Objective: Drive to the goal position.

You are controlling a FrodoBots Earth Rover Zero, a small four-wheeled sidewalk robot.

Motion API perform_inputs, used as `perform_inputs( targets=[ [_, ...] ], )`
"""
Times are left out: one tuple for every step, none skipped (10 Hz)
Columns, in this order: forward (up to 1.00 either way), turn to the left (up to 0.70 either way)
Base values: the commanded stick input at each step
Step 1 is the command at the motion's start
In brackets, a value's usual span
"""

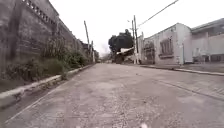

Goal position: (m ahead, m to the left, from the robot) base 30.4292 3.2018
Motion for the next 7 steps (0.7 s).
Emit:
perform_inputs(
  targets=[
    [1.0, 0.0],
    [1.0, 0.0],
    [1.0, 0.0],
    [1.0, 0.0],
    [1.0, 0.0],
    [1.0, 0.0],
    [1.0, 0.0]
  ],
)
